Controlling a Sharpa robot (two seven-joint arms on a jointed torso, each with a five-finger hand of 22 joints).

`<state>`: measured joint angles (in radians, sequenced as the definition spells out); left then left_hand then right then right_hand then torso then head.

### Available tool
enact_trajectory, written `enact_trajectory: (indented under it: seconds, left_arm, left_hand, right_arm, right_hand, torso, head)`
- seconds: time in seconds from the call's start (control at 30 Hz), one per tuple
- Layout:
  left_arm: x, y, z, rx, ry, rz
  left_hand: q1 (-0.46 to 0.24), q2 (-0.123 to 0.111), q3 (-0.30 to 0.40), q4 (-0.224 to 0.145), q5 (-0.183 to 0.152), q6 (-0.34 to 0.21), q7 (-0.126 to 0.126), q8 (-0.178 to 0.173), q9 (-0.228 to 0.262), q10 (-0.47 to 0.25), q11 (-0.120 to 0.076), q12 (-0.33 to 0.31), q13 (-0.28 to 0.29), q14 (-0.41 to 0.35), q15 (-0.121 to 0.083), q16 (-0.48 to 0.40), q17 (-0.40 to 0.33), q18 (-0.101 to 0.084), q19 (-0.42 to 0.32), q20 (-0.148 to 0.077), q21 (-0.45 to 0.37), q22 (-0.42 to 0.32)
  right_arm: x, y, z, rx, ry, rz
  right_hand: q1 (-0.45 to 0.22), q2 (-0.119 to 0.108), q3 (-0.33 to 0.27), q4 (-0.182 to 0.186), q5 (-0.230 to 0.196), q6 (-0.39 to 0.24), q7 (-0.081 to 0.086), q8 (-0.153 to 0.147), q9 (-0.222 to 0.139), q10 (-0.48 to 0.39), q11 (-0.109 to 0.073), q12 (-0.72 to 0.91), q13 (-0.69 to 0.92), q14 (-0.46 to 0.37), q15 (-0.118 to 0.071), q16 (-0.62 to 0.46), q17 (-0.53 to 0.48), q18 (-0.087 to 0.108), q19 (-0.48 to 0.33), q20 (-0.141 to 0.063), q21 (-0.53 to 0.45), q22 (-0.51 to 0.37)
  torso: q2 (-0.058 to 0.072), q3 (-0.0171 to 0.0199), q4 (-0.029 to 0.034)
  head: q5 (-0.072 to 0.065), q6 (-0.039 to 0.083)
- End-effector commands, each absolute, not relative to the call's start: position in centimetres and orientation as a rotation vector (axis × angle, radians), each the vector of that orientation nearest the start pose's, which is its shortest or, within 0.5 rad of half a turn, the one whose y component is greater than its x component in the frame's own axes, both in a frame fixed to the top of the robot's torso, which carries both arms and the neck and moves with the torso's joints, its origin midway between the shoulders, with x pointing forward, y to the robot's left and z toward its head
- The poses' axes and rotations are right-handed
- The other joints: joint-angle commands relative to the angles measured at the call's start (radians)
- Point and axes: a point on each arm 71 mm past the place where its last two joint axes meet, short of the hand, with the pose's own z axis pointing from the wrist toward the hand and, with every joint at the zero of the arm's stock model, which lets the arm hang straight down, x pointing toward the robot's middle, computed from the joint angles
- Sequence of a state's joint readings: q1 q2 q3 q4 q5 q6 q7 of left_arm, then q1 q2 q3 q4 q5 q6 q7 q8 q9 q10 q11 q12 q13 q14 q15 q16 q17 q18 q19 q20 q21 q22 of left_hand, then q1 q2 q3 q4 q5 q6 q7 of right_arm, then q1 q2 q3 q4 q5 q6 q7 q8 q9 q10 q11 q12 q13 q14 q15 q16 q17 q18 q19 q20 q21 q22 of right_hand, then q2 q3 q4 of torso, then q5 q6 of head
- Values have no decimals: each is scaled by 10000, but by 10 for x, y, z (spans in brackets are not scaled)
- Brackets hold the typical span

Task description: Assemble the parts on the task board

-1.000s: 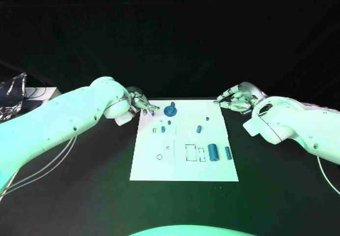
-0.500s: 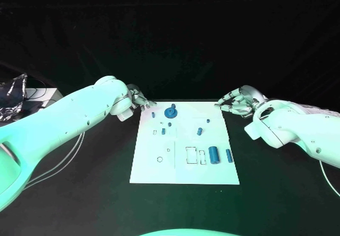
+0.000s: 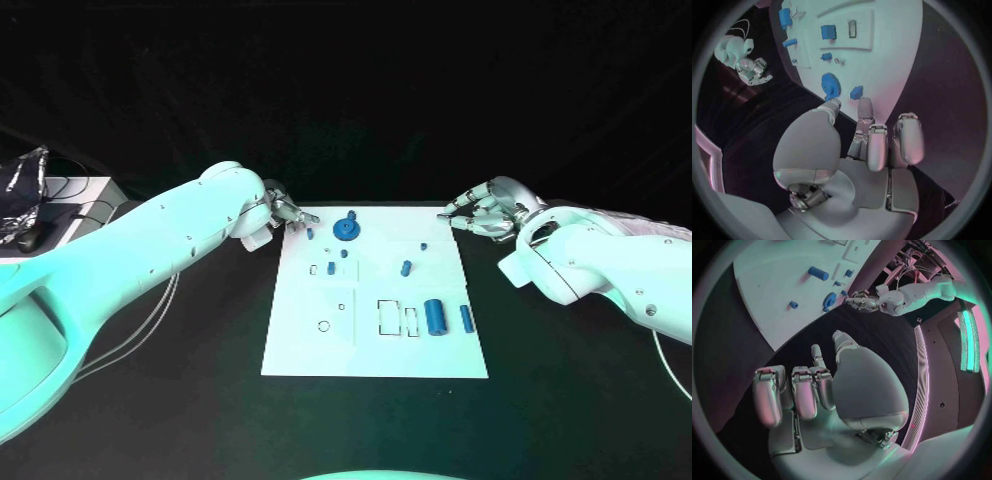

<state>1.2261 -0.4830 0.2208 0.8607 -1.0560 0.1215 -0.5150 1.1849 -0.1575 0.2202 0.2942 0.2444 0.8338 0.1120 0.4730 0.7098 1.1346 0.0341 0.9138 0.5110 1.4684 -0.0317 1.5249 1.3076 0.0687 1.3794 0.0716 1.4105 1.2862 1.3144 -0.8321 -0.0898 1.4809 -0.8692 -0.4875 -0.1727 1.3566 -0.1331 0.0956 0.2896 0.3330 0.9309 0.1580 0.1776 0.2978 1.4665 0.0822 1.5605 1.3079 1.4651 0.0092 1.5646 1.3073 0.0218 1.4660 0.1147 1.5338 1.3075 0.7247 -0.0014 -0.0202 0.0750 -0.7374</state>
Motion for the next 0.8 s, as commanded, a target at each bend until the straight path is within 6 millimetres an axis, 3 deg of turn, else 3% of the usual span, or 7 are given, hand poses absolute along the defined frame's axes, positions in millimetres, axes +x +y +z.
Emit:
enact_trajectory:
  seconds: [0.03, 0.8]
  left_arm:
    - [603, 233, -178, -6026, 21123, -3840]
    - [602, 233, -182, -5964, 21491, -3751]
  left_hand:
    - [-182, 15, -90, 5, 33, 96, -38, 66, -39, 60, -33, 52, -24, 755, 9, 52, 1786, -9, 72, 12, 75, 22]
    - [-92, 167, -111, -25, 72, 406, -171, 308, -123, 149, -149, 128, -82, 807, -85, 129, 1926, -52, 198, -49, 186, 217]
  right_arm:
    - [513, -225, -151, 4911, 16259, 7659]
    - [514, -224, -152, 4904, 16275, 7652]
  right_hand:
    - [-106, 19, 57, -5, 33, -74, 10, 42, 13, 945, -60, -5, 2538, 993, -67, -18, 2372, -107, 851, -98, -34, 2304]
    - [-106, 19, 57, -5, 33, -74, 10, 42, 13, 945, -60, -5, 2538, 993, -67, -18, 2372, -107, 851, -98, -34, 2304]
  torso:
    - [18, -16, -3]
    - [33, -4, 0]
  head:
    - [14, -20]
    - [16, -46]
